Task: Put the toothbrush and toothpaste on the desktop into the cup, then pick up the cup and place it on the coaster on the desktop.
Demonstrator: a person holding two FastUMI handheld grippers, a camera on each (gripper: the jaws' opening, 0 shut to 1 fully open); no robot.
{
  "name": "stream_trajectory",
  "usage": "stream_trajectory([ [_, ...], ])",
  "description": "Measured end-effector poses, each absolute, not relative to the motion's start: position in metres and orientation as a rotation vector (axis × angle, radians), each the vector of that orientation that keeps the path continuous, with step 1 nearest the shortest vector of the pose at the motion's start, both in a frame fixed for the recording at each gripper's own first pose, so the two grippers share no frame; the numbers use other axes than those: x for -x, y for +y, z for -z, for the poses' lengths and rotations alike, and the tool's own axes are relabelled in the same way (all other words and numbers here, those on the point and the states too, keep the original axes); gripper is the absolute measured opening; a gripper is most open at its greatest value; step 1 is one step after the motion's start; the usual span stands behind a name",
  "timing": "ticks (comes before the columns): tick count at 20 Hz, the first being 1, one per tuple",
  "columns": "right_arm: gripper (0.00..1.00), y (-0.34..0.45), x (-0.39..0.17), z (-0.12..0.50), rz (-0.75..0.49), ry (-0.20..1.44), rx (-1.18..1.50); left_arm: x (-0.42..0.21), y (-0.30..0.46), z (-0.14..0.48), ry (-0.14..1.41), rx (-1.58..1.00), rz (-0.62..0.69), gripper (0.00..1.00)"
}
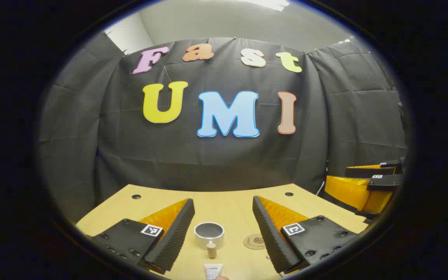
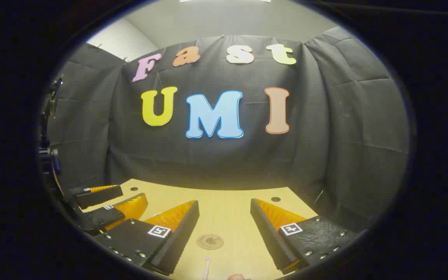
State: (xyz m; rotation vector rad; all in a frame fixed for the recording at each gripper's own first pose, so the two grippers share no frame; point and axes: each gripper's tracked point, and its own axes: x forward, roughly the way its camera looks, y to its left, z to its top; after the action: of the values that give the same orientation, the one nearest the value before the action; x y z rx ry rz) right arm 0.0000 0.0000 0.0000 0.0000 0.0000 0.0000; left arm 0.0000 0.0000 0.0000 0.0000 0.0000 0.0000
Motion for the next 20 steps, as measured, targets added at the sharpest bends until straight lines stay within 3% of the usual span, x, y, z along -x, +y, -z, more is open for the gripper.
stream_trajectory([
  [9,0.87,0.007,-0.001,0.006,-0.011,0.032,-0.010,-0.002,-0.002,0.001,0.002,0.003,0.012,0.99],
  [12,0.87,0.006,-0.002,0.008,-0.012,0.035,-0.010,-0.003,0.000,0.003,0.005,0.013,0.005,0.94],
  [20,0.87,0.006,-0.006,0.031,-0.005,0.115,0.000,-0.005,-0.002,0.027,0.091,0.003,0.017,0.93],
])
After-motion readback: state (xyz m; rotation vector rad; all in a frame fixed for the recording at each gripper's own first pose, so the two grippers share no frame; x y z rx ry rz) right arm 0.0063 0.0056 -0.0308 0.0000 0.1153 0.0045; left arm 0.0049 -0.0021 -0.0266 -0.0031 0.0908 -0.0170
